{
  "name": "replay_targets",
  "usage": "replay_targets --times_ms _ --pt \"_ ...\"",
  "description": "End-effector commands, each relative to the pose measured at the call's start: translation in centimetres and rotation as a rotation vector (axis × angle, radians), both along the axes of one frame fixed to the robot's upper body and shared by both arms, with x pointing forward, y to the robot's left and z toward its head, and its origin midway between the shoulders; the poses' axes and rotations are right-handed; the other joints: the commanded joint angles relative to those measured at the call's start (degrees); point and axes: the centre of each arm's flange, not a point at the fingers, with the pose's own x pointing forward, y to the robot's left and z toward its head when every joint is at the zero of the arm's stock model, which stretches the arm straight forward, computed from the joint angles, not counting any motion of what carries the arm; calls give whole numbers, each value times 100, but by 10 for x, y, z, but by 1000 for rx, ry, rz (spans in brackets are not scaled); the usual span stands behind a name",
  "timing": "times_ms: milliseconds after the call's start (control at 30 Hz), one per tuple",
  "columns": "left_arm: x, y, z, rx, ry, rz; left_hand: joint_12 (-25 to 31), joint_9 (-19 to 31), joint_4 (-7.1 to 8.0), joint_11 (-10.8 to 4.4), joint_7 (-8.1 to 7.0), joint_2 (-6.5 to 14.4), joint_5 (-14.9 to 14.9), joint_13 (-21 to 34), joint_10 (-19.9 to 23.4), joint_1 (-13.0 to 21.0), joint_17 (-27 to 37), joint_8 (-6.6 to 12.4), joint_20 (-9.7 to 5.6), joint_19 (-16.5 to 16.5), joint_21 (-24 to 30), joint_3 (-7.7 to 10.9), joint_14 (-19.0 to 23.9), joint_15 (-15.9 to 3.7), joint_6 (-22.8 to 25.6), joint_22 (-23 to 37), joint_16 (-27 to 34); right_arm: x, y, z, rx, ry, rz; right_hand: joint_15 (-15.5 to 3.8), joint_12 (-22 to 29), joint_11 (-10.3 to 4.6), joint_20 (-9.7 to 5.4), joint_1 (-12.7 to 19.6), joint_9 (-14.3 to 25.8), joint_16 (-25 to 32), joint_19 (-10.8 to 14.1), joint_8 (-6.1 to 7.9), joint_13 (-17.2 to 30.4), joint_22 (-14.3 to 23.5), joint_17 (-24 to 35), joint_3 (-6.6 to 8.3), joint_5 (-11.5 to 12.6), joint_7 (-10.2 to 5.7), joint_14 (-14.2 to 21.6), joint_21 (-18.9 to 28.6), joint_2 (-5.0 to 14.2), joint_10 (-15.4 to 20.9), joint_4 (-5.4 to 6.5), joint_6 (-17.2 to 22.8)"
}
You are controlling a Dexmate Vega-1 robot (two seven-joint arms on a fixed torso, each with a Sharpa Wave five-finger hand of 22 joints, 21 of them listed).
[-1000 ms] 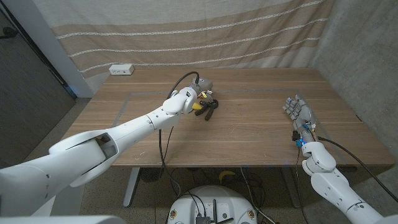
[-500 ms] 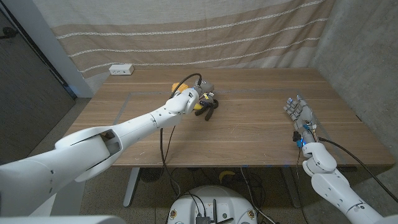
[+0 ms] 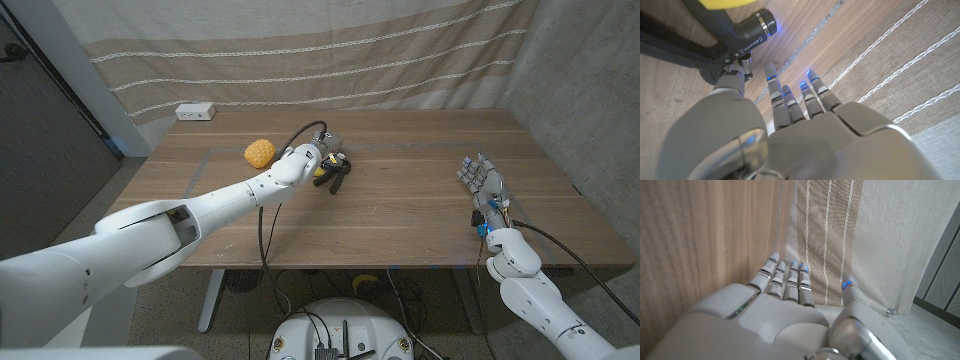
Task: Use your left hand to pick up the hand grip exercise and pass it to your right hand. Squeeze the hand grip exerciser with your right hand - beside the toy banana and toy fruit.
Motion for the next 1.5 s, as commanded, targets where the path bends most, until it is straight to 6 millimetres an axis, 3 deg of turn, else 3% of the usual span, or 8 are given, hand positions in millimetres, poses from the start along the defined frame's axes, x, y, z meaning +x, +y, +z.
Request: replay_targets --times_ms 33,233,367,500,733,933,1200,1500 --pt "7 1 -10 19 64 15 2 14 -14 52 -15 105 58 14 -49 90 25 -90 -7 27 -20 81 -5 -324 -136 12 5 2 1 0 -1 2 0 -17 36 38 29 -10 26 3 22 20 35 11 11 -21 -23 -7 60 -9 -13 30 12 46" --pt "8 -2 -14 29 95 15 24 17 -23 50 141 328 113 16 -36 213 22 -109 15 4 -43 209 -29 -289 0 18 4 2 1 1 -4 2 -9 -9 41 43 40 -27 26 5 25 27 36 12 16 -27 -27 -4 70 -9 -7 43 22 68" --pt "11 -2 -17 16 127 16 100 24 -81 -66 252 493 170 10 169 387 2 -1 -5 42 -49 361 2 -340 585 22 5 1 1 1 -3 2 -14 -21 44 47 42 -43 26 7 31 27 36 12 20 -32 -29 0 79 -7 1 53 33 75" --pt "14 -1 -21 -5 134 12 133 32 -186 -93 276 603 247 -2 376 914 -8 41 -58 137 -43 635 134 -423 1075 13 22 0 1 1 -5 1 -24 -33 48 37 45 -59 27 21 37 32 38 13 26 -37 -31 -1 118 -5 10 66 44 91" --pt "20 -1 -25 -46 168 26 144 43 -185 -122 290 553 259 -6 466 1083 -12 44 -84 180 -38 687 175 -458 1210 9 20 -2 -1 0 -4 -2 -34 -22 51 35 46 -77 27 31 46 33 39 14 34 -41 -33 -2 149 -3 21 77 56 103" --pt "22 -1 -35 -94 137 -13 161 287 -173 -160 248 466 269 -9 689 1479 -10 273 -145 270 -23 768 298 -553 1655 12 29 -3 -1 0 -6 -5 -42 -38 58 33 42 -88 28 34 52 32 40 14 41 -42 -33 0 160 -1 30 98 63 109" --pt "21 0 -40 -162 119 -53 53 577 -41 -27 259 656 283 12 520 1534 32 359 -233 321 4 808 290 -615 1429 28 32 -5 -1 -1 -8 -9 -50 -28 54 56 39 -99 28 38 57 35 41 14 49 -43 -33 -2 176 -1 36 95 69 124" --pt "17 5 -28 -296 137 -95 -8 1005 36 75 226 734 295 38 396 1386 78 598 -275 279 3 891 221 -605 1110 42 20 -8 -1 -3 -7 -13 -52 -33 59 39 47 -113 28 39 58 34 42 15 59 -46 -35 2 188 -2 40 113 75 133"
